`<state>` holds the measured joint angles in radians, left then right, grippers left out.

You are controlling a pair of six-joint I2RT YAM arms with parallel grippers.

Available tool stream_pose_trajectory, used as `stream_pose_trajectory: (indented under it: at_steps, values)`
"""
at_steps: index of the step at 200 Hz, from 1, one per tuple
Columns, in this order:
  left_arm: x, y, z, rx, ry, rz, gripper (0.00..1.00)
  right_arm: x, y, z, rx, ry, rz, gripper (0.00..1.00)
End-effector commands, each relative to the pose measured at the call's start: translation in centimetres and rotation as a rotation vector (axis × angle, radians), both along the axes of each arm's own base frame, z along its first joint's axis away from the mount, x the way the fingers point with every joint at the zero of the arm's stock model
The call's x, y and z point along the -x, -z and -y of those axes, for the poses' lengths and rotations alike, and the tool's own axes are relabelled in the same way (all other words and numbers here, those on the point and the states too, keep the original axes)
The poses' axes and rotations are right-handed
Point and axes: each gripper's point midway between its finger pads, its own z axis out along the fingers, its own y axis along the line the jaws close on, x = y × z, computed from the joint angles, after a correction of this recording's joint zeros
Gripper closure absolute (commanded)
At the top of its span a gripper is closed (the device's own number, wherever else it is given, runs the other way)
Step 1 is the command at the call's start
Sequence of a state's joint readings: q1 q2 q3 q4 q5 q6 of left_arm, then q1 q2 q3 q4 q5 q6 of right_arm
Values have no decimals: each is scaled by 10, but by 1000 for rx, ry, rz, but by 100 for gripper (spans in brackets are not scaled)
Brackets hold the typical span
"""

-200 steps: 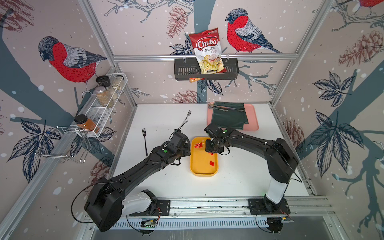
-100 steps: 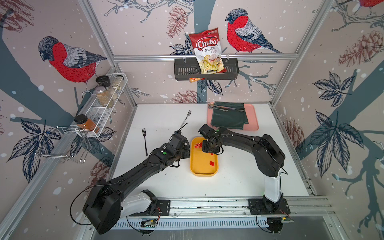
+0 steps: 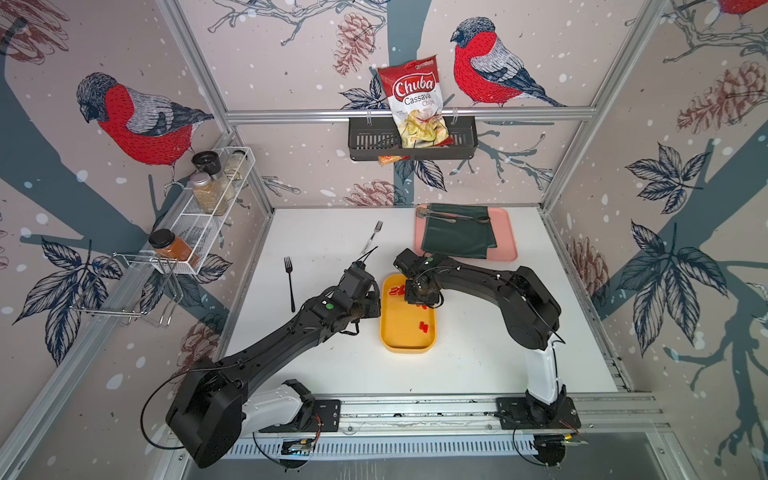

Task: Take the screw protection sleeves out of the storage box
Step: Pick up the screw protection sleeve from the storage box.

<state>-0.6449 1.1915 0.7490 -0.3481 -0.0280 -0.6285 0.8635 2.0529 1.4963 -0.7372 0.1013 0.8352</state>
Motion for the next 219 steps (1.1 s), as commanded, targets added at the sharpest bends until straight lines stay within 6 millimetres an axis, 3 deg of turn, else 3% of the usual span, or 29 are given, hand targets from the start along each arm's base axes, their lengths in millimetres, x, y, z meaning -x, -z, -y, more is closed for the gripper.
stream_pose_trajectory:
  at_steps: [1,116,139,162,176,189,219]
  values:
    - [-4,-3,3,10,6,24,70,4,7,0,18,-6,-20,65]
    - [-6,5,1,-9,0,11,71,7,10,-4,39,-53,-13,87]
    - [-7,7,0,-12,-3,8,71,0,-6,-7,25,-61,24,90]
    - [-7,9,0,-13,-2,1,71,-8,-46,-7,-17,-66,97,90]
    - [-8,8,1,-12,-1,2,71,-14,-70,8,-26,-45,128,90]
    - [-8,8,1,-9,-2,2,71,-22,-82,36,-17,-4,149,90]
    - [-9,9,2,-8,0,1,71,-29,-73,118,8,122,129,91]
